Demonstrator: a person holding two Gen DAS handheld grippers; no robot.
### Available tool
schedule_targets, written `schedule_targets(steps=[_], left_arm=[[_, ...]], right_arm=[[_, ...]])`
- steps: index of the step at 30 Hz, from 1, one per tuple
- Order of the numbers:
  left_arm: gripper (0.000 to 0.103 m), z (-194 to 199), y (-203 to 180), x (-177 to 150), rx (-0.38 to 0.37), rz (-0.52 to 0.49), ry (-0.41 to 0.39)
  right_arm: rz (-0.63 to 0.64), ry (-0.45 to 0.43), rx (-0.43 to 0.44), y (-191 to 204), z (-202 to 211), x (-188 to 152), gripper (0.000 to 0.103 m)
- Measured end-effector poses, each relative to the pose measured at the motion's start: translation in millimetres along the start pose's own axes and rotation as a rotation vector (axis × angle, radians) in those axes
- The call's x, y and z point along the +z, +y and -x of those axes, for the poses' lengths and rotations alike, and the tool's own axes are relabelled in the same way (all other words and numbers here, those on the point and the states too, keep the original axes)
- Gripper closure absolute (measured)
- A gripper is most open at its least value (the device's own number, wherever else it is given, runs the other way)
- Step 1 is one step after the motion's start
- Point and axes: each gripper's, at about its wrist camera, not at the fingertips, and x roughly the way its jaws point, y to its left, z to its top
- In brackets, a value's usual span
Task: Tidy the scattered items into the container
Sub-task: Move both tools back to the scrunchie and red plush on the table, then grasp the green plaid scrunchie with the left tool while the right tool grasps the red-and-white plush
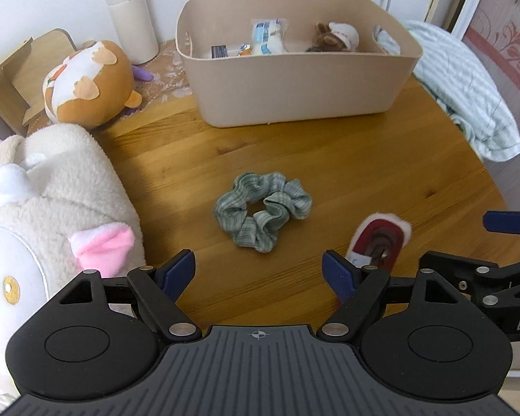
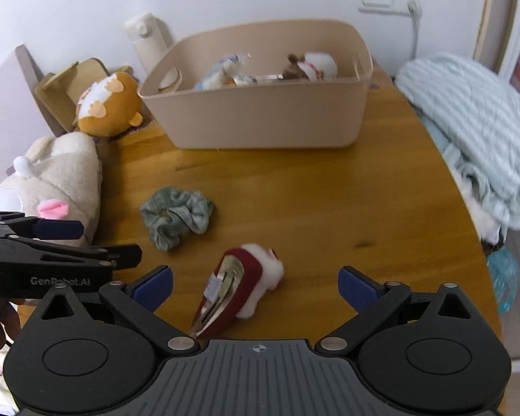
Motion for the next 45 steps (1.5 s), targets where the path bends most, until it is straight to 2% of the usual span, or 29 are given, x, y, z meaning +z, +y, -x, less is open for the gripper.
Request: schedule_targets(steps=[15,28,33,35,37,40,45], left_arm=[[0.021,-44.7,12.1,23.4,0.018,-0.020,0.055],[0.021,-90.2,13.7,43.6,0.001,-0.050,0.111],[0.022,-101.6,14.8,43.9,-0.020,-0.063,0.130],[0.030,-105.1,13.8,43.3,-0.031,-0.084,0.134],[0.043,-108.2,11.8,42.1,-0.028,-0.112,0.133],[0.053,-108.2,10.5,40.1,-0.033,-0.133,0.113],[0.072,-106.9,9.0,38.7,-0.081,-0.148,0.109]], right_arm=[[-0.232,0.085,0.001,-29.5,-45.6,-4.9,0.000],[-0.206,0.125,-0.010,-18.5,-81.9,6.2,0.000],[-0.188,0.153,-0.008,-14.6,-90.8,6.3,0.009],[-0.180,0.168,0.001,-13.4,-94.0,4.9,0.014],[-0.177,0.175,0.016,-11.6,-95.6,4.6,0.018],[-0.153,0.175,0.020,-6.4,-96.0,3.4,0.026],[-0.058,0.167,-0.019,6.2,-93.7,0.9,0.051]])
